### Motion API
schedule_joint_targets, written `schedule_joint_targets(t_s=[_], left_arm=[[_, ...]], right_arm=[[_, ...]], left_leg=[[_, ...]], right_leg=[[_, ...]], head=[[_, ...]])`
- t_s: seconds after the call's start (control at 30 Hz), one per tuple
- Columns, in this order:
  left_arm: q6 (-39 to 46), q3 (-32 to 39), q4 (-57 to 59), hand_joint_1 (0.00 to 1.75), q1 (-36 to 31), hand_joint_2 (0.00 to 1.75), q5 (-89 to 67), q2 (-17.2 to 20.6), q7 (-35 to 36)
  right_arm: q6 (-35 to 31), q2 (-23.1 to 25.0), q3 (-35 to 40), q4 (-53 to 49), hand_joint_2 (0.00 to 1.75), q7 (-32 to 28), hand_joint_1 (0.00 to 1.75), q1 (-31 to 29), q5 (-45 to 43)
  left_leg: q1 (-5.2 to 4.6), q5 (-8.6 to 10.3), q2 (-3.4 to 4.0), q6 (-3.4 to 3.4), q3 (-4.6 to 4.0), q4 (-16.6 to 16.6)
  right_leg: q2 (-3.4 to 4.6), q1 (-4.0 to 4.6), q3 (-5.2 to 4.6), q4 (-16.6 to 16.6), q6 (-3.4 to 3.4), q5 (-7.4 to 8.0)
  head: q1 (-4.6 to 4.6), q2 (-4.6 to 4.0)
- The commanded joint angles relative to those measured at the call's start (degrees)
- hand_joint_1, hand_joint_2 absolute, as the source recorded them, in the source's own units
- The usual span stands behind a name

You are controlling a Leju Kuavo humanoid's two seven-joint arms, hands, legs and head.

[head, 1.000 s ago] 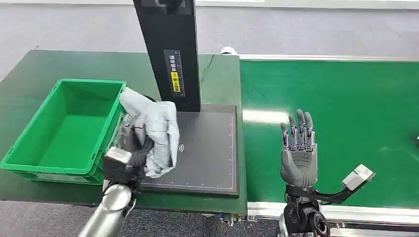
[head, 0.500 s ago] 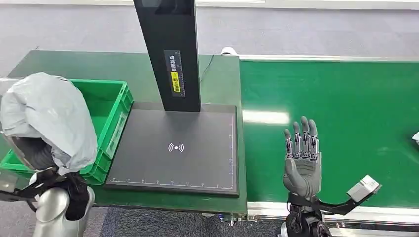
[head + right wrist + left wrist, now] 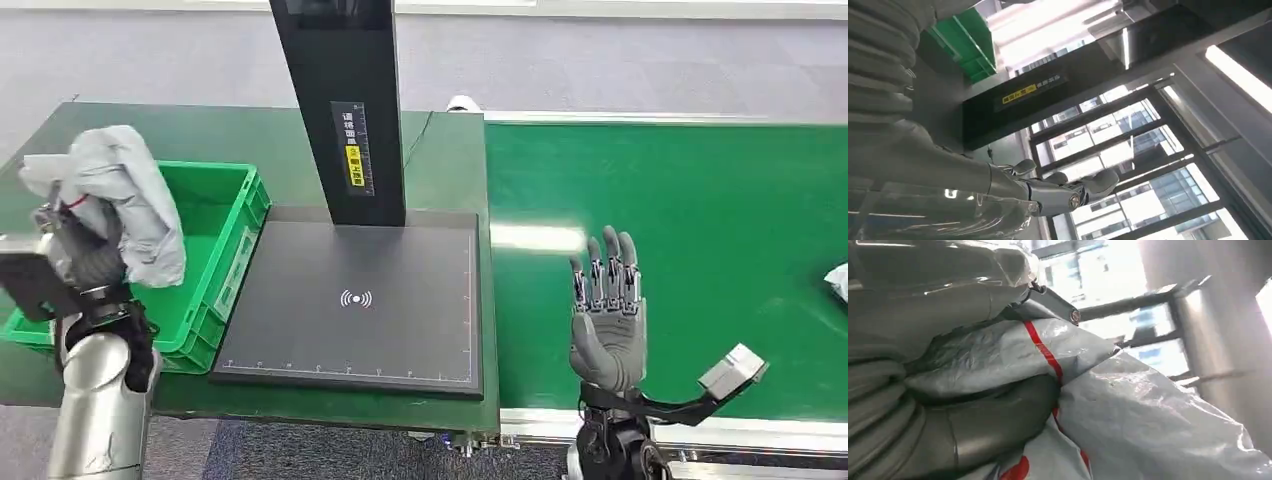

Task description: Moved the parcel from conveyor to table for the left to box.

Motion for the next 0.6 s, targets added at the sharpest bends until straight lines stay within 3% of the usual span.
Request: schedule_joint_targets(t_s=[0.03,0.2,0.47,0.5,0.53,0.57,0.6], left_arm=[[-1.86,-2.30,37.86,1.75,-13.23,1.75,-8.51,4.52,3.12],[-2.48,-3.25,42.60,1.75,-15.82,1.75,-9.17,5.19,3.74],[-1.73,-0.87,40.97,1.75,-15.74,1.75,-6.38,5.58,2.61],[-1.58,-0.20,39.81,1.43,-15.66,1.75,-4.96,5.39,1.95],[-1.65,-0.31,39.17,0.23,-15.83,1.75,-4.81,5.48,2.13],[-0.75,1.93,36.55,0.00,-15.49,1.75,-0.78,4.17,-0.63],[-0.03,1.44,34.05,0.00,-14.92,1.75,0.40,3.91,-0.71]], right_arm=[[0.25,-0.43,1.28,5.94,1.75,0.21,0.00,-3.17,-0.07],[0.32,-0.52,1.60,6.44,1.75,0.32,0.00,-3.34,-0.04],[-0.28,-0.76,1.72,6.50,1.75,0.77,0.00,-3.72,-0.26],[-0.86,-0.92,1.69,6.34,1.75,0.97,0.00,-4.02,-0.48],[-1.27,-0.91,1.48,6.16,1.75,1.17,0.00,-4.33,-0.70],[-1.89,-1.01,1.49,5.78,1.75,1.32,0.00,-4.26,-0.95],[-2.15,-1.13,1.64,5.44,1.75,1.44,0.00,-4.16,-1.10]], left_leg=[[-0.02,0.08,-0.08,0.03,0.10,-0.08],[0.00,0.07,-0.09,0.02,0.02,-0.06],[0.00,0.08,0.00,0.03,-0.07,-0.07],[0.02,0.05,0.02,0.03,-0.10,-0.02],[0.02,0.04,0.02,0.03,-0.12,0.00],[0.01,0.06,0.02,0.04,-0.12,-0.02],[0.02,0.05,-0.01,0.04,-0.16,0.02]], right_leg=[[-0.08,-0.01,0.13,-0.06,-0.01,0.02],[-0.06,0.01,0.05,-0.04,-0.02,0.02],[0.03,0.01,-0.06,-0.04,-0.02,0.07],[0.05,0.02,-0.09,-0.02,-0.02,0.05],[0.05,0.02,-0.11,0.00,-0.01,0.04],[0.04,0.02,-0.11,-0.03,-0.02,0.07],[0.01,0.02,-0.13,0.00,-0.01,0.05]], head=[[0.02,0.00],[0.02,0.00],[0.02,0.00],[0.00,0.00],[0.00,0.00],[0.00,0.00],[0.00,0.00]])
